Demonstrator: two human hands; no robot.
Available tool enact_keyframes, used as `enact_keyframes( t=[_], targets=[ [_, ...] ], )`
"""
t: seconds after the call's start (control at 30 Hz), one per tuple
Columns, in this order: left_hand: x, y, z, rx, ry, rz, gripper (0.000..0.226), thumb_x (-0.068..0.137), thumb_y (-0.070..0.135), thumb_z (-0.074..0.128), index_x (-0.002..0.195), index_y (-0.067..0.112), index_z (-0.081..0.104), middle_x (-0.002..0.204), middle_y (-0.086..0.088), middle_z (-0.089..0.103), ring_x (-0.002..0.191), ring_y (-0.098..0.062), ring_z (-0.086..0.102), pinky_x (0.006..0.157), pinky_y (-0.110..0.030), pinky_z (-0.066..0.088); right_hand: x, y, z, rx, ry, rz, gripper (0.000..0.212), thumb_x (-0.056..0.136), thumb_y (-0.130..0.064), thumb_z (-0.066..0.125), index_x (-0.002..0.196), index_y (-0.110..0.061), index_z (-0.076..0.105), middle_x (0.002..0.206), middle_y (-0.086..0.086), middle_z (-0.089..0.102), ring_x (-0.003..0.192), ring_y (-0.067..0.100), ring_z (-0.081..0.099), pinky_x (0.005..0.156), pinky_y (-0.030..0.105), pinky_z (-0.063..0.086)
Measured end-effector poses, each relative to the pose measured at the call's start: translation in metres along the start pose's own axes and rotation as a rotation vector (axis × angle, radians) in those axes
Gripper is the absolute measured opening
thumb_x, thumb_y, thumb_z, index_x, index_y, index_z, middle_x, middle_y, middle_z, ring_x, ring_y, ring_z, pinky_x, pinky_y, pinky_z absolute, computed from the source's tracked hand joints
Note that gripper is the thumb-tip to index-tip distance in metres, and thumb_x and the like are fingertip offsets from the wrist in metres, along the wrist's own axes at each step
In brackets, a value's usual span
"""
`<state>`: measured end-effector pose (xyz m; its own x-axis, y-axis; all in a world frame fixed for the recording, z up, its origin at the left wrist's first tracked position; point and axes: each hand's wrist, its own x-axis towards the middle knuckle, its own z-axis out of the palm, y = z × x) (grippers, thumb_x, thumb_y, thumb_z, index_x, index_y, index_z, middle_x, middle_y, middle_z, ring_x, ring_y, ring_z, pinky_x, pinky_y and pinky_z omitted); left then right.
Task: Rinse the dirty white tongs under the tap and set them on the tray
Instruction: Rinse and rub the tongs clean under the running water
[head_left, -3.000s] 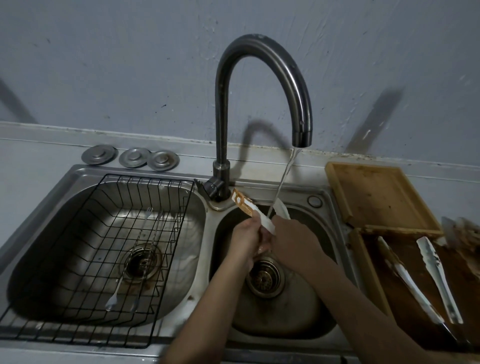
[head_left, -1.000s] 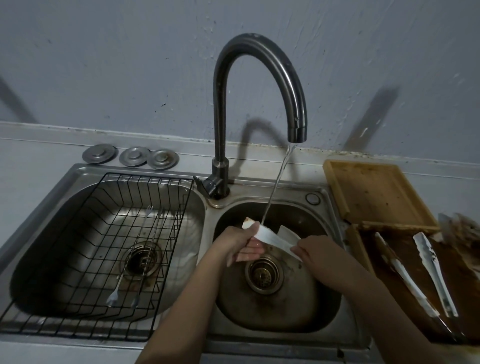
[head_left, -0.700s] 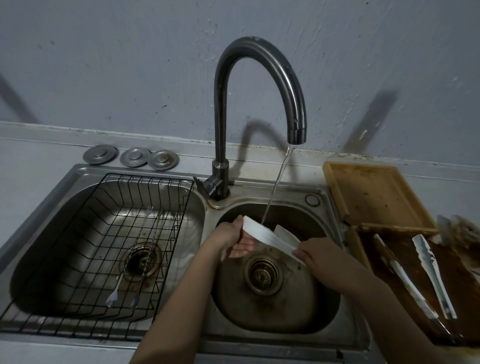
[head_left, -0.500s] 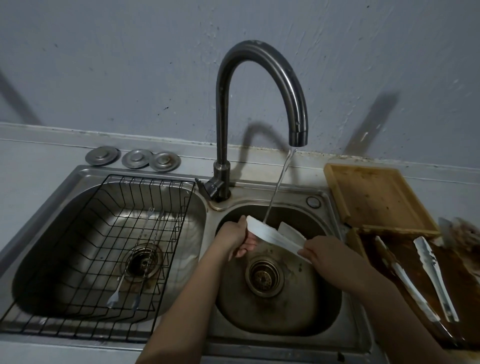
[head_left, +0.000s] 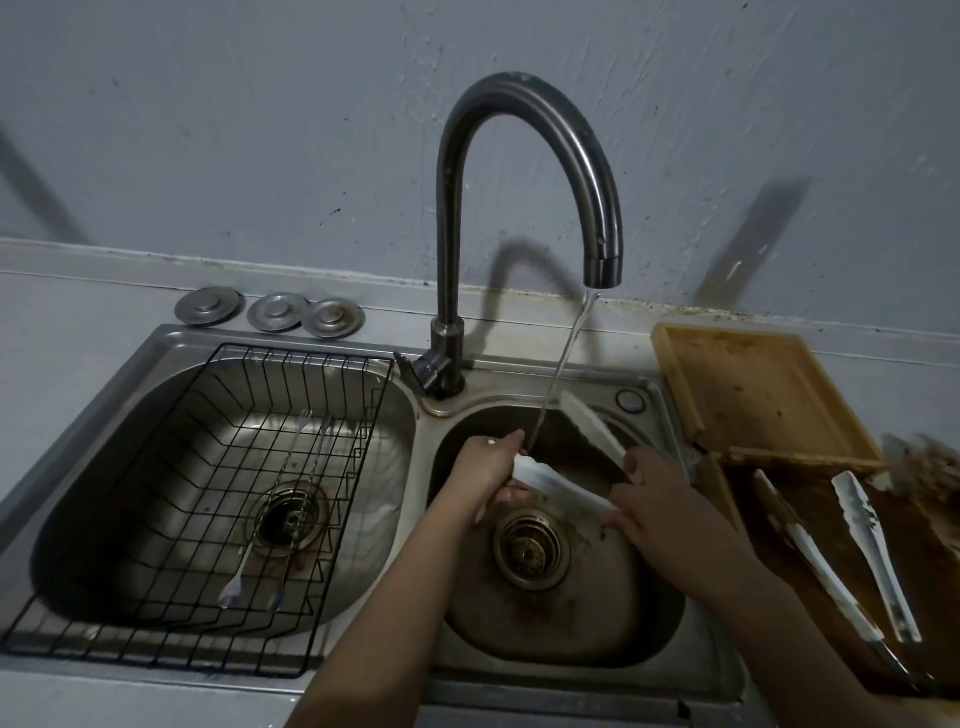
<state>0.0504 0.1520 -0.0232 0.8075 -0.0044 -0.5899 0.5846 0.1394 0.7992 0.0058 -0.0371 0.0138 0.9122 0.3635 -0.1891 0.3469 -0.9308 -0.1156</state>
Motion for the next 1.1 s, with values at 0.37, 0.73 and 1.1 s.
enact_keyframes(
  t=[0.37, 0.73, 1.1],
  targets=[
    [-0.001, 0.009, 0.018, -0.469, -0.14, 0.092, 0.025, 0.101, 0.016, 0.034, 0.105, 0.003, 0.056, 0.099, -0.019, 0.064, 0.085, -0.028, 0.066, 0.073, -0.035, 0.059, -0.002, 0.008, -0.007, 0.395, 0.22, 0.432, 0.056, 0.071, -0.041, 0.075, 0.113, -0.017, 0.047, 0.106, 0.002, 0.057, 0.098, 0.019, 0.059, 0.085, 0.036, 0.053],
    [0.01, 0.008, 0.034, -0.327, 0.095, 0.293, 0.029, 0.081, -0.008, 0.055, 0.098, 0.01, 0.07, 0.082, -0.011, 0.07, 0.068, -0.021, 0.064, 0.061, -0.03, 0.051, 0.01, -0.002, 0.016, 0.594, 0.266, 0.472, 0.032, 0.075, -0.033, 0.075, 0.093, -0.012, 0.059, 0.086, -0.001, 0.054, 0.077, 0.014, 0.053, 0.071, 0.026, 0.049],
    [-0.008, 0.01, 0.039, 0.06, 0.215, 0.506, 0.03, 0.077, 0.001, 0.053, 0.1, 0.02, 0.059, 0.099, -0.002, 0.071, 0.093, -0.017, 0.07, 0.086, -0.044, 0.056, 0.022, -0.02, 0.043, 0.99, 0.337, 0.428, 0.054, 0.073, -0.011, 0.077, 0.043, -0.025, 0.034, 0.03, -0.011, 0.044, 0.034, -0.002, 0.045, 0.042, 0.01, 0.034]
  ],
)
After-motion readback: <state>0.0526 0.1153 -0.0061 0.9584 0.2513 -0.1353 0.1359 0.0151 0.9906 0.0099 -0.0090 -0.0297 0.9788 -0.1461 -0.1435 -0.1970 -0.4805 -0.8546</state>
